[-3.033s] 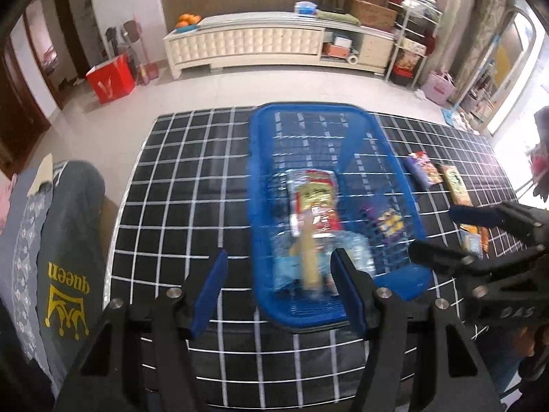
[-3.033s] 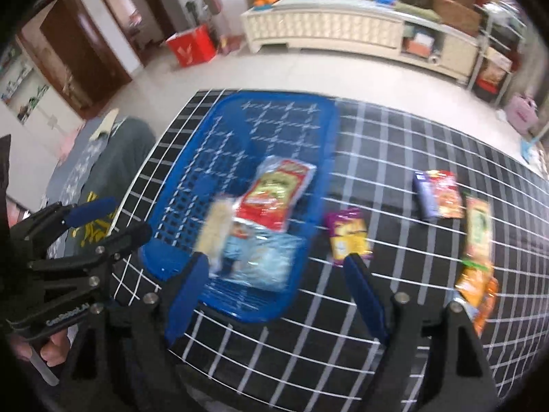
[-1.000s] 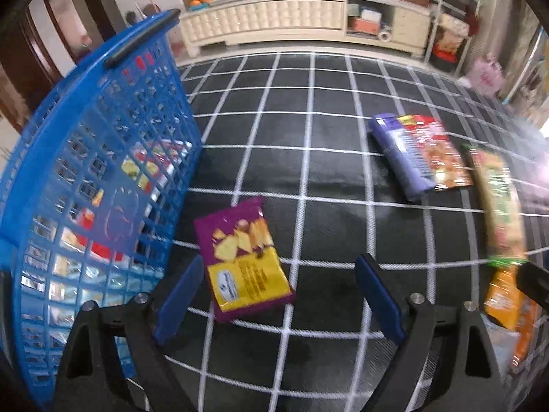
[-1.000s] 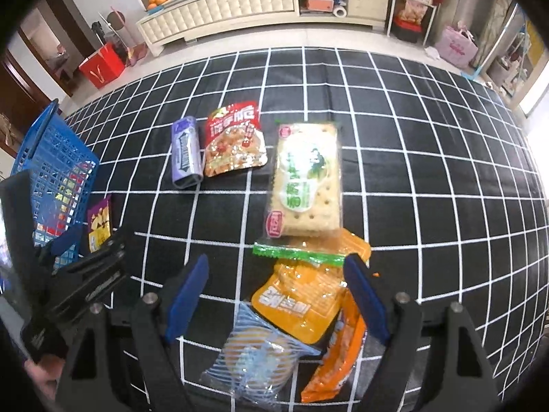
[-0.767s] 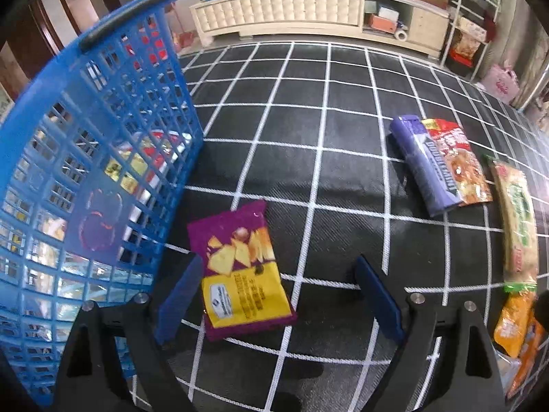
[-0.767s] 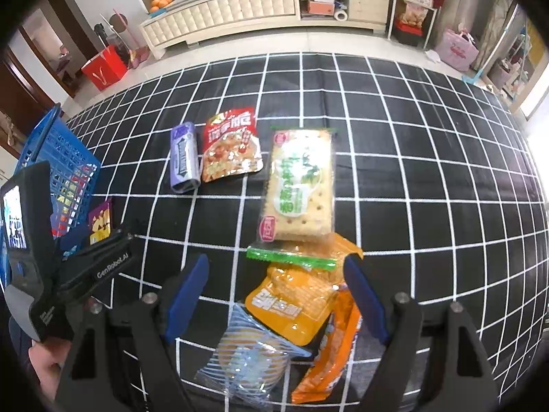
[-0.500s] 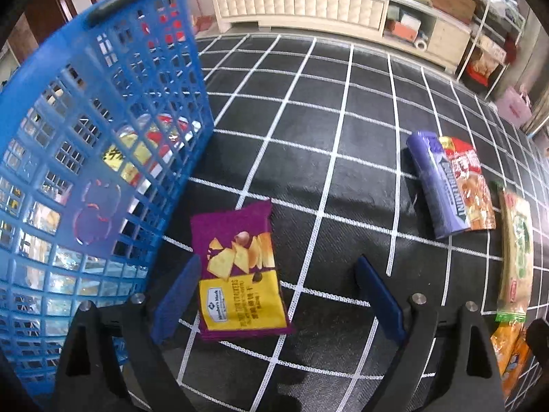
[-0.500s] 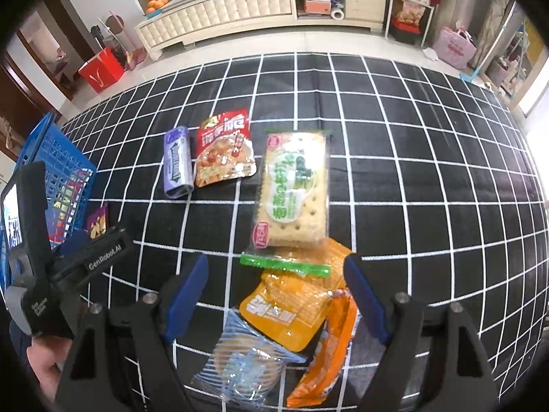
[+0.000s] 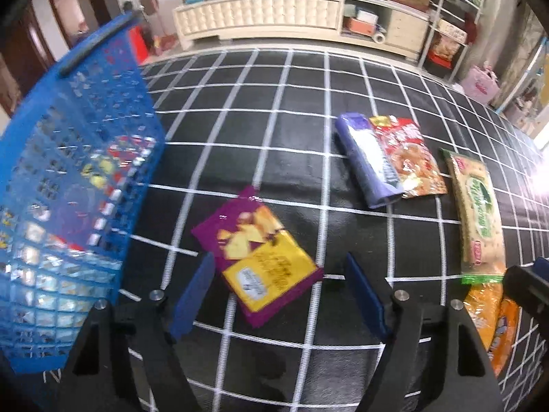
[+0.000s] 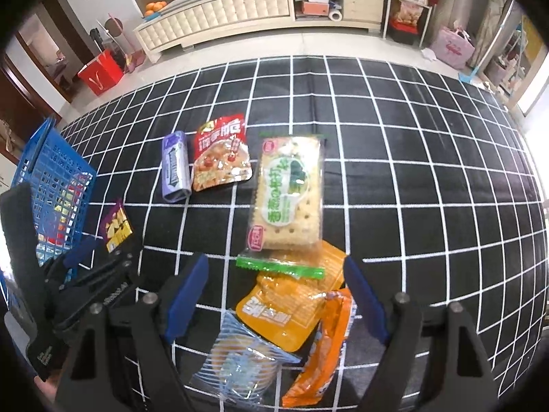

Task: Organize snacks
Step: 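Reach the left tool to the purple chips bag while the right tool reaches the Doublemint pack, then grasp the purple chips bag with the left tool while the right tool grasps the Doublemint pack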

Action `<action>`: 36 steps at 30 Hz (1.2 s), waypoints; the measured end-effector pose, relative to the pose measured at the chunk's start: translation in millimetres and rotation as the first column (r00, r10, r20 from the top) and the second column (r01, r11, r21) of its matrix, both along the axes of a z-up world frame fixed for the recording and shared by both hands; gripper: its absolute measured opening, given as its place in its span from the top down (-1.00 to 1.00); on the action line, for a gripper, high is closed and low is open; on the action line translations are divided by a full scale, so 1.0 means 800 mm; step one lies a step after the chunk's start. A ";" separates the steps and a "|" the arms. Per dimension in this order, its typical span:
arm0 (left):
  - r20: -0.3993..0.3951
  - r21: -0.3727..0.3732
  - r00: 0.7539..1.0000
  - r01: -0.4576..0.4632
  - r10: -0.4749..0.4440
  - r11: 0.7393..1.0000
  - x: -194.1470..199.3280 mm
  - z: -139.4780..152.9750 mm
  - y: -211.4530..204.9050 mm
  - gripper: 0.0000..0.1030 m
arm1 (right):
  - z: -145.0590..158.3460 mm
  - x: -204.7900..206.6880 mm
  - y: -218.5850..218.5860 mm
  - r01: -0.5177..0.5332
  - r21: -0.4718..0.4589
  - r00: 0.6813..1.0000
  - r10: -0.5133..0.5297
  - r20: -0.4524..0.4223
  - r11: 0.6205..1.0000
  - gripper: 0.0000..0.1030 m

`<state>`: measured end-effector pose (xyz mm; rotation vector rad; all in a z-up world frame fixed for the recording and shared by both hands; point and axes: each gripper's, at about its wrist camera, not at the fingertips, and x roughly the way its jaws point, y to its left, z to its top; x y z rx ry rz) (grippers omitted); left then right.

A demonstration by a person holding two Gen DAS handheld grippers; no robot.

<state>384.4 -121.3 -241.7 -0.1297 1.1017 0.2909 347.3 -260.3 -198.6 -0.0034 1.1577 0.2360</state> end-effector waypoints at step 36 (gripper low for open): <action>-0.005 -0.107 0.990 -0.139 0.139 0.984 -0.015 -0.004 0.073 -0.06 | -0.025 0.085 0.125 -0.171 -0.071 0.985 0.168 -0.045 0.983 -0.64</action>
